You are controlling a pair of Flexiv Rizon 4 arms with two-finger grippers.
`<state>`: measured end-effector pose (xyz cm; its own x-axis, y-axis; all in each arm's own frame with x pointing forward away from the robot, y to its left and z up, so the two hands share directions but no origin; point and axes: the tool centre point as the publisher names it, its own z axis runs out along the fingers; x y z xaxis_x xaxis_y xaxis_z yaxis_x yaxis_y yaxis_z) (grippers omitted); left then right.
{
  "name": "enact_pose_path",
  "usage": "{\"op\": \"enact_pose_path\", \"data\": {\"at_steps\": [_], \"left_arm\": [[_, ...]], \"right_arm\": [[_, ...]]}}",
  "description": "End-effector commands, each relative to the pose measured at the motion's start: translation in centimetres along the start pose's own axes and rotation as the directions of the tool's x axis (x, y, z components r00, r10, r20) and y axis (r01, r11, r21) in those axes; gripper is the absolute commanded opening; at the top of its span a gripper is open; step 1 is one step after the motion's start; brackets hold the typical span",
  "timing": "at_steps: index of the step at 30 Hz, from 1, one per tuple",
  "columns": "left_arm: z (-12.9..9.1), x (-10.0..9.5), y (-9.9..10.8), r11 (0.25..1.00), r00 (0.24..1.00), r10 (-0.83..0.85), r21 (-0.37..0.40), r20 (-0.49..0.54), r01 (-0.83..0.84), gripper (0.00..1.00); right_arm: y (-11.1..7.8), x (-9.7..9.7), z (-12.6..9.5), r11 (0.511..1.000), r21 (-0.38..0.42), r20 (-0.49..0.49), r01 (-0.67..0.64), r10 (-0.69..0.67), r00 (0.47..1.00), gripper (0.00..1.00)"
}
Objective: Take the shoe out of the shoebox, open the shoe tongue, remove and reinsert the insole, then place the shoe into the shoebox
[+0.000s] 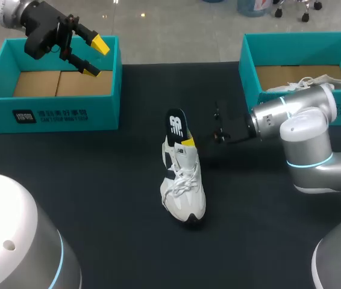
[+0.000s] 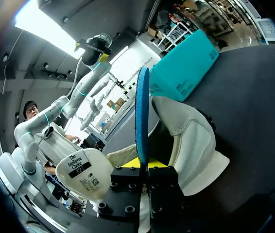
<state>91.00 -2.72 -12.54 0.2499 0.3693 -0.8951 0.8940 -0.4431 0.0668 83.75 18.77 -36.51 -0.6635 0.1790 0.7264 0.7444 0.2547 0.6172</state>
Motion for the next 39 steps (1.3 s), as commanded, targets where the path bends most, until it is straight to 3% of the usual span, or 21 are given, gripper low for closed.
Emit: {"op": "enact_pose_path", "data": {"at_steps": [1,2,6,7,13,21,23,25,39], "left_arm": [[0.0,0.0,0.0,1.0,1.0,0.0,0.0,-0.003,0.0,1.0],[0.0,0.0,0.0,1.0,1.0,0.0,0.0,-0.003,0.0,1.0],[0.0,0.0,0.0,1.0,1.0,0.0,0.0,-0.003,0.0,1.0],[0.0,0.0,0.0,1.0,1.0,0.0,0.0,-0.003,0.0,1.0],[0.0,0.0,0.0,1.0,1.0,0.0,0.0,-0.003,0.0,1.0],[0.0,0.0,0.0,1.0,1.0,0.0,0.0,-0.003,0.0,1.0],[0.0,0.0,0.0,1.0,1.0,0.0,0.0,-0.003,0.0,1.0],[0.0,0.0,0.0,1.0,1.0,0.0,0.0,-0.003,0.0,1.0],[0.0,0.0,0.0,1.0,1.0,0.0,0.0,-0.003,0.0,1.0]], "right_arm": [[-0.8,0.2,0.2,1.0,-0.006,0.007,-0.005,0.005,1.0,0.0],[-0.7,0.4,0.1,1.0,-0.009,0.008,-0.003,0.003,1.0,0.0],[0.6,0.9,-0.1,0.999,-0.025,0.013,0.029,-0.029,1.0,0.31],[1.0,1.0,-0.1,0.999,-0.026,0.013,0.036,-0.036,0.999,0.31],[2.7,1.2,0.1,0.997,-0.026,0.005,0.071,-0.07,0.998,0.29],[3.7,0.6,0.7,0.996,-0.006,-0.004,0.084,-0.084,0.996,0.27],[3.7,0.5,0.8,0.997,-0.003,-0.002,0.08,-0.08,0.997,0.18],[3.4,0.4,0.6,0.997,-0.003,0.004,0.072,-0.072,0.997,0.0],[-0.5,1.2,0.2,1.0,0.017,0.017,-0.019,0.019,1.0,0.0]]}}
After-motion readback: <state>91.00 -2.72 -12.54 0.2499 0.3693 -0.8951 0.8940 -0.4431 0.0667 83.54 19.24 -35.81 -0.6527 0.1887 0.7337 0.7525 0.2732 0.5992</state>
